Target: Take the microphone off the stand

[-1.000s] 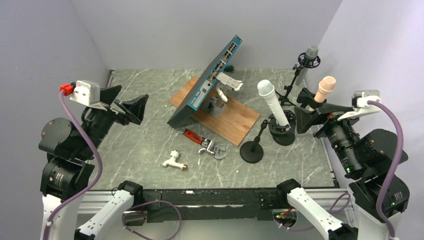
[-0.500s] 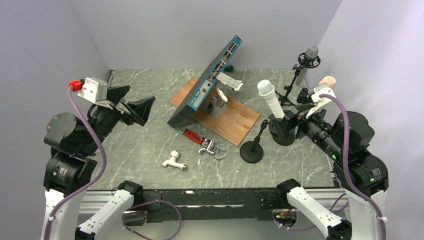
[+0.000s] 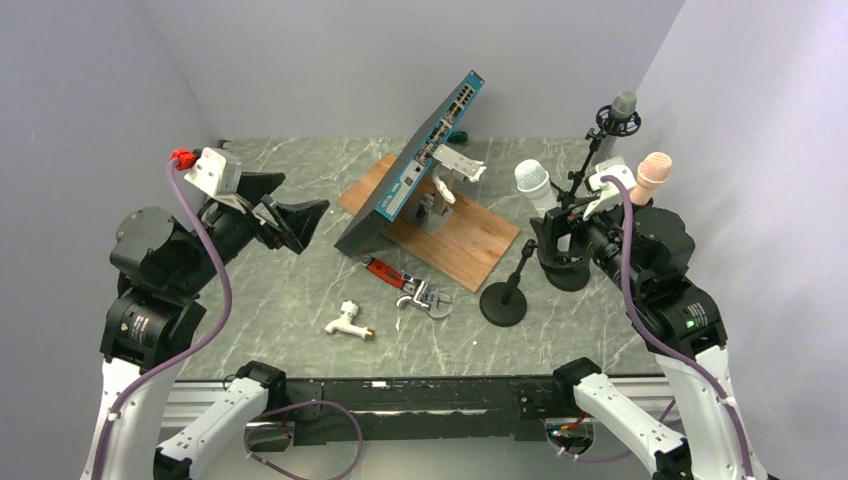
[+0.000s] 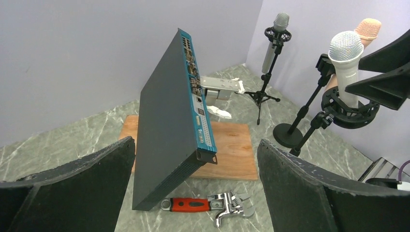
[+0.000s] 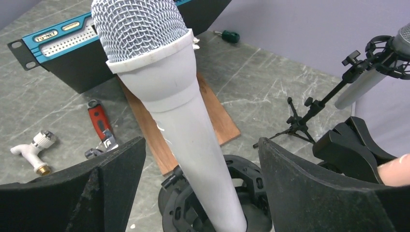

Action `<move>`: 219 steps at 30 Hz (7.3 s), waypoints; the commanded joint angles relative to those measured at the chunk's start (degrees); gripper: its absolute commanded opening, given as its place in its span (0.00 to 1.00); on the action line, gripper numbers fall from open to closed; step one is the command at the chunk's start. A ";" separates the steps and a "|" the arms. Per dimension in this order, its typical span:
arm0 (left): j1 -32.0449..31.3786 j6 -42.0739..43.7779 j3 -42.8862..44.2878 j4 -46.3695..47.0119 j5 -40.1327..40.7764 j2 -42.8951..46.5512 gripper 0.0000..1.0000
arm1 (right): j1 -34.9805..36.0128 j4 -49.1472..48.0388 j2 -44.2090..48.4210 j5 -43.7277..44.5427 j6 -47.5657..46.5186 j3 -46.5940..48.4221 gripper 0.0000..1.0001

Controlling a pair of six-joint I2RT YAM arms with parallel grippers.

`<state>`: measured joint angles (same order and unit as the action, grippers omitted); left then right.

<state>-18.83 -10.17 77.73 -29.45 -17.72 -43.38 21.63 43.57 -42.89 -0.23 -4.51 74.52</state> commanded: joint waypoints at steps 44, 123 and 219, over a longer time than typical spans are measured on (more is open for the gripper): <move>0.20 2.12 -3.12 0.42 1.62 5.47 0.99 | -0.11 -19.81 -3.66 -6.22 -3.29 8.68 0.07; -30.85 -5.95 4.20 1.88 11.47 -17.42 0.00 | 10.35 -41.86 2.95 -9.93 39.76 -13.57 1.00; 20.94 4.37 0.67 -14.02 6.86 -39.55 0.96 | 10.38 -6.40 14.14 10.80 19.43 -2.13 1.00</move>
<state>2.04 -4.45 77.60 -41.71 -12.45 -92.23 31.92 36.67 -28.32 9.96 16.53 71.31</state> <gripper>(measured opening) 0.970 0.997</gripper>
